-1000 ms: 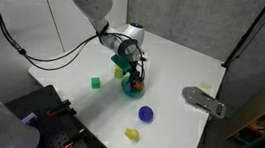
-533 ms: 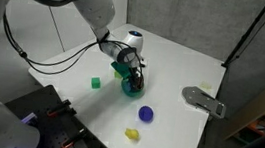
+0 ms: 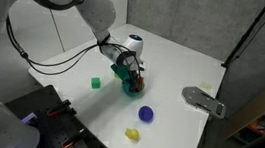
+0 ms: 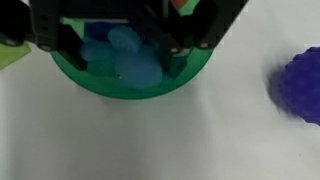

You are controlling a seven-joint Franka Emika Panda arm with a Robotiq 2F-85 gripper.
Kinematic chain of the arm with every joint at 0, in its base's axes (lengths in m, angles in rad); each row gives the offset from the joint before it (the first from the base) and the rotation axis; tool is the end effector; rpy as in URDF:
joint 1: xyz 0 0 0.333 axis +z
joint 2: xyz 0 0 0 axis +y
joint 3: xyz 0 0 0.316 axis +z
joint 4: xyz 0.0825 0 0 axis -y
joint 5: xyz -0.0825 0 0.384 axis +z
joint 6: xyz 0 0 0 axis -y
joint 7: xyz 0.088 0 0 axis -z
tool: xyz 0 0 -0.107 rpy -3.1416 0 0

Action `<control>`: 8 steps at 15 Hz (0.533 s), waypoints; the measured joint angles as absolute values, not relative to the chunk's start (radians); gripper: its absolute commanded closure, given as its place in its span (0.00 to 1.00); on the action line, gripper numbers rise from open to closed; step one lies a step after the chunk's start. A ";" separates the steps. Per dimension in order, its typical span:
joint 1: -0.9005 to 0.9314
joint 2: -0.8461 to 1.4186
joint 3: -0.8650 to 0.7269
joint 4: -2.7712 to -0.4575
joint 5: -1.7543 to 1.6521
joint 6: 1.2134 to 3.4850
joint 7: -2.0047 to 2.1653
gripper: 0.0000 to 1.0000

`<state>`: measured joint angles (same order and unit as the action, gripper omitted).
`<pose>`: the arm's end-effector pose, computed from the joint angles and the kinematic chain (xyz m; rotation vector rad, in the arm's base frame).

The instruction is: Pick up the light blue toy from the green bowl and put it on the table

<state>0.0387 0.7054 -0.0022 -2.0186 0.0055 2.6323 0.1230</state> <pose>0.5763 0.0209 0.0879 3.1288 -0.1424 -0.1434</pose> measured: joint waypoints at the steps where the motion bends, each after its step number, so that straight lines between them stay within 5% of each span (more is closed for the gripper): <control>1: 0.038 0.704 -0.002 -2.018 0.013 2.632 0.123 0.53; 4: 0.034 0.696 -0.002 -2.016 0.030 2.630 0.123 0.73; 8: 0.032 0.652 0.003 -2.019 0.041 2.609 0.123 0.84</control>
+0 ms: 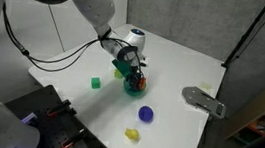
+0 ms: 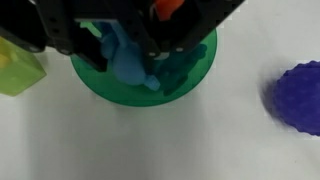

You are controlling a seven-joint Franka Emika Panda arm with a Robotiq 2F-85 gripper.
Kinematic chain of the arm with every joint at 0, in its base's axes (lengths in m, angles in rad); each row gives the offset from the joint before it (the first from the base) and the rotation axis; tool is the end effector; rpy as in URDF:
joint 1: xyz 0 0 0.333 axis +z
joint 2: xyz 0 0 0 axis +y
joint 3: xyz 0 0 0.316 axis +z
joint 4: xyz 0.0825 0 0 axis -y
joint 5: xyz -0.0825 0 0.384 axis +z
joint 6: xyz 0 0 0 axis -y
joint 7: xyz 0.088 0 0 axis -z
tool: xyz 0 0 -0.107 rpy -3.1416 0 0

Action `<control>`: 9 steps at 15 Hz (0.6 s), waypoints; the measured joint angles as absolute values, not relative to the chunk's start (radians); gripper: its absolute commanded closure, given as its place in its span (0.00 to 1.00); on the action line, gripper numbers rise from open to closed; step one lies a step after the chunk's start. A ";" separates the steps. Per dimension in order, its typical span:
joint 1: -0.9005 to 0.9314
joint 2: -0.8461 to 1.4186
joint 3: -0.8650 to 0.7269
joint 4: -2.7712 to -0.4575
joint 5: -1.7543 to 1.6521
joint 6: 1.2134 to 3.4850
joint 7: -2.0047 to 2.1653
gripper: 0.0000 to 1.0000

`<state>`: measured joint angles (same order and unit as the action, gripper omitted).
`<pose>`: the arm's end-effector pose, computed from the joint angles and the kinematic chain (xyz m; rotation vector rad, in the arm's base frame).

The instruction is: Pick up the light blue toy from the green bowl and put it on the table

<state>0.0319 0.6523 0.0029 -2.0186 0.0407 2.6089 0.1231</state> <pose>0.5859 0.0196 0.1170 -3.1176 0.1944 0.0992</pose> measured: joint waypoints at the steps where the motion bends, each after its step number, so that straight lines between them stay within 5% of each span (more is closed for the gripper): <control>1: 0.032 0.636 0.005 -2.019 0.042 2.598 0.123 0.84; 9: 0.032 0.515 0.021 -2.046 0.049 2.489 0.123 0.90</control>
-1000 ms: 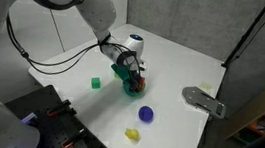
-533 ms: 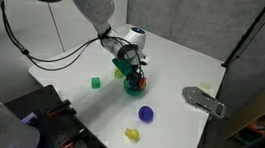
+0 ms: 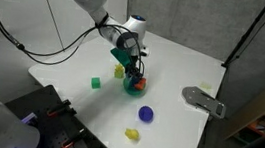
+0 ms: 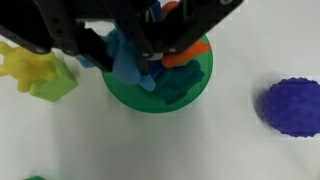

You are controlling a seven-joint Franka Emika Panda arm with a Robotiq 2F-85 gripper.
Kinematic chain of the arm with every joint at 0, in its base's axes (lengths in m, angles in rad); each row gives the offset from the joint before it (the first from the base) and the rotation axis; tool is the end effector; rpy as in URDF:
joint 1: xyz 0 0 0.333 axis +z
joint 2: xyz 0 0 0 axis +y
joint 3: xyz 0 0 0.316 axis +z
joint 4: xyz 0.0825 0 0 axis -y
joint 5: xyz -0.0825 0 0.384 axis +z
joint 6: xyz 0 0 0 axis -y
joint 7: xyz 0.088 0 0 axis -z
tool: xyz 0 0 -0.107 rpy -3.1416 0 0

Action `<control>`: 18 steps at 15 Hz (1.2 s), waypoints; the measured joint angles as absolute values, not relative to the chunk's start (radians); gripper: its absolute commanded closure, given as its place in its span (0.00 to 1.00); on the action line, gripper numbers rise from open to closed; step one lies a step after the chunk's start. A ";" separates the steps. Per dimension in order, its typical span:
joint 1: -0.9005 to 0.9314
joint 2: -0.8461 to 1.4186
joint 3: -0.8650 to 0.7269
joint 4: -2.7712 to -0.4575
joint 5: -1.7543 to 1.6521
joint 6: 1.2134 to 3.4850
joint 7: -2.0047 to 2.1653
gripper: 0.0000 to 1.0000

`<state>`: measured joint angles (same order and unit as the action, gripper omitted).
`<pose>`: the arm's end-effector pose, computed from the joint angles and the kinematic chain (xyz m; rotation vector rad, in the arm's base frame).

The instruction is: Pick up the light blue toy from the green bowl and put it on the table

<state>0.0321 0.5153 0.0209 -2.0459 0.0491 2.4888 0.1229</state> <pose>0.5863 0.0309 0.1784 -3.1022 0.1744 0.1175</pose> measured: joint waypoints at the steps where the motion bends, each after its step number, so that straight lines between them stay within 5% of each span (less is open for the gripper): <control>1: 0.033 0.504 0.018 -2.048 0.047 2.464 0.123 0.90; 18: 0.045 0.522 -0.174 -2.044 -0.338 2.184 0.194 0.90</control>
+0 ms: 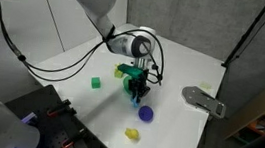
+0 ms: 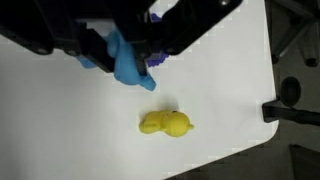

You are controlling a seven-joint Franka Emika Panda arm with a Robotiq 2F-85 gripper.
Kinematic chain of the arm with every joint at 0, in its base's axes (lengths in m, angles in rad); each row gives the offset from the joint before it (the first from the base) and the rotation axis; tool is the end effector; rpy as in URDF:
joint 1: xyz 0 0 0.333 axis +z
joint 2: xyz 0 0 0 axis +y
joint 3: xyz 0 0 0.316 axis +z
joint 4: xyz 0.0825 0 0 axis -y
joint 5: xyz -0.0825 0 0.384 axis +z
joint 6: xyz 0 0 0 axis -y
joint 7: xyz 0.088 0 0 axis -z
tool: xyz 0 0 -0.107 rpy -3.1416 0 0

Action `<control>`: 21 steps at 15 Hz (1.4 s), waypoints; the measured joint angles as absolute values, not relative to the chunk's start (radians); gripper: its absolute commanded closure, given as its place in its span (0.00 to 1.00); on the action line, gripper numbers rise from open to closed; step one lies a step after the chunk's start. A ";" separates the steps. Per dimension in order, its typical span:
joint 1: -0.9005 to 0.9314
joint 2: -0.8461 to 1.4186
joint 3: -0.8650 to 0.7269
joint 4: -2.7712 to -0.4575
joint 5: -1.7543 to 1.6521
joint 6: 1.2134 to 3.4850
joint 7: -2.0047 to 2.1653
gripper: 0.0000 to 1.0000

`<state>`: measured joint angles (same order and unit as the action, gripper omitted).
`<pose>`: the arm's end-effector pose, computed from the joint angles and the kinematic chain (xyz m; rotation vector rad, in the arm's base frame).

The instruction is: Pick up the light blue toy from the green bowl and put it on the table

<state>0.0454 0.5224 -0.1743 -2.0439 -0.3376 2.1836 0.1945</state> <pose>0.5459 -0.0853 0.1627 2.7562 -0.0934 -0.5184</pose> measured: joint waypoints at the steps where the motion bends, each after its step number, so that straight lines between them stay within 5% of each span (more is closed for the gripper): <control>1: 0.043 0.541 -0.175 -2.043 -0.351 2.183 0.194 0.90; 14: 0.091 0.810 -0.184 -1.948 -0.440 2.145 0.222 0.87; 15: 0.097 0.821 -0.185 -1.940 -0.441 2.139 0.223 0.77; 16: 0.106 0.828 -0.189 -1.932 -0.445 2.132 0.227 0.46; 21: 0.147 0.835 -0.200 -1.923 -0.483 2.126 0.255 0.14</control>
